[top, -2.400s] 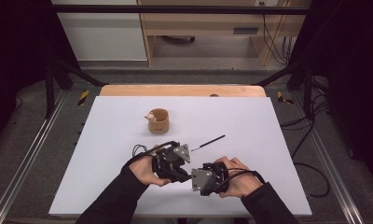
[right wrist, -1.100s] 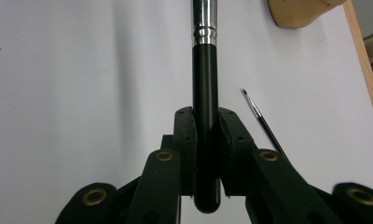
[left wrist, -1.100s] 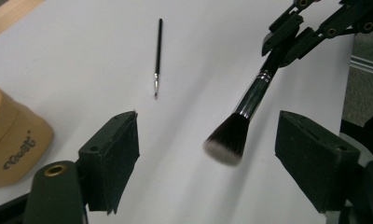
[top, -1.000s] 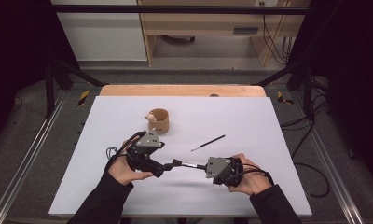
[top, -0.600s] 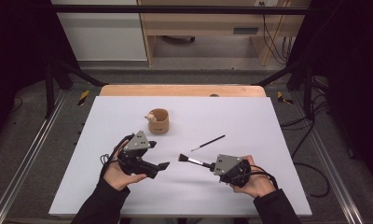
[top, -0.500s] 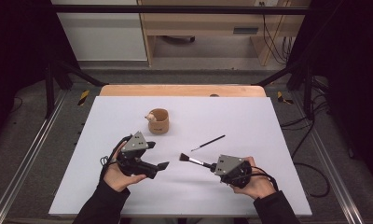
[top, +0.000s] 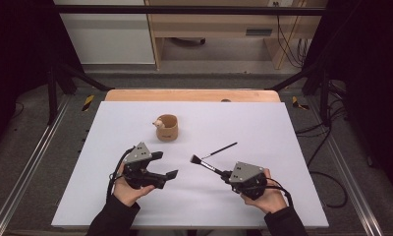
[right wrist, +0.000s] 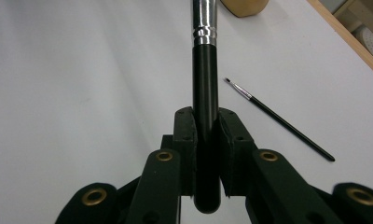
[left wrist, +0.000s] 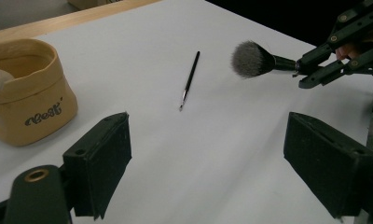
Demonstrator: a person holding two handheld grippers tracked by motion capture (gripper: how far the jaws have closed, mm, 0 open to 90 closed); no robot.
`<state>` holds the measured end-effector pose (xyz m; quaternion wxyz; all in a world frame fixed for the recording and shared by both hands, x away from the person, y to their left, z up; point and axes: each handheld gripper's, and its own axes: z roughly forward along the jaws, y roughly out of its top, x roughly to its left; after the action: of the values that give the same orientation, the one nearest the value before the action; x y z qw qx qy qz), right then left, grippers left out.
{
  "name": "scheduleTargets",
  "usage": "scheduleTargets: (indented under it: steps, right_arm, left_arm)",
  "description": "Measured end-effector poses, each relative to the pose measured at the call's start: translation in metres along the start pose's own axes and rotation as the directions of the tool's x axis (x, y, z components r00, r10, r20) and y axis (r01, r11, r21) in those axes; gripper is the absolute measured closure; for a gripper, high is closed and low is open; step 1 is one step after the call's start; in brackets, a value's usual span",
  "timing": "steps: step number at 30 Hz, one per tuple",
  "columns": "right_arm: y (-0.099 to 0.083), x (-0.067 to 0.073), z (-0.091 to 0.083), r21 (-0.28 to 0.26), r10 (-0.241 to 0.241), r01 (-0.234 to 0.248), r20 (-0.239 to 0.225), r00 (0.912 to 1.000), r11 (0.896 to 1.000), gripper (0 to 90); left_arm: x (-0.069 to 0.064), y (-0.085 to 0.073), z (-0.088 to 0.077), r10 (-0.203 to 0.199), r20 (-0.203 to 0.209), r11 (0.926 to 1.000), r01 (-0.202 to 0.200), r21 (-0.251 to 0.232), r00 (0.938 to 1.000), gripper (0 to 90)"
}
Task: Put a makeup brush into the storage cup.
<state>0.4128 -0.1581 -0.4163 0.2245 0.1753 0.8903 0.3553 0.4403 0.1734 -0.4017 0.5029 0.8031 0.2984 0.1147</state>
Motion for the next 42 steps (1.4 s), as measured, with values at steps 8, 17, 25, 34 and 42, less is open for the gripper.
scheduleTargets:
  steps: [8, 17, 25, 34, 42]
  right_arm:
    - [-0.005, 0.000, 0.002, -0.026, 0.058, -0.057, 0.004, 0.9983, 0.998, 79.0]
    - [-0.008, 0.003, 0.003, -0.064, 0.094, -0.094, 0.002, 0.9956, 0.994, 79.0]
    - [-0.008, 0.004, 0.003, -0.104, 0.133, -0.133, -0.007, 0.9911, 0.986, 78.9]
    - [-0.006, 0.006, 0.007, -0.134, 0.162, -0.164, -0.025, 0.9864, 0.977, 78.9]
    - [-0.003, 0.007, 0.006, -0.170, 0.184, -0.185, -0.026, 0.9827, 0.968, 79.0]
  left_arm:
    - [-0.004, -0.005, 0.002, -0.035, 0.004, 0.9983, 0.035, -0.046, 0.9994, 14.9]
    - [-0.010, -0.009, 0.008, -0.048, 0.002, 0.9963, 0.049, -0.071, 0.9988, 15.1]
    - [-0.012, -0.008, 0.009, -0.071, 0.015, 0.9902, 0.072, -0.120, 0.9974, 15.2]
    - [-0.016, -0.005, 0.012, -0.107, 0.049, 0.9799, 0.114, -0.164, 0.9930, 15.3]
    - [-0.021, -0.002, 0.017, -0.115, 0.073, 0.9764, 0.127, -0.175, 0.9906, 15.4]
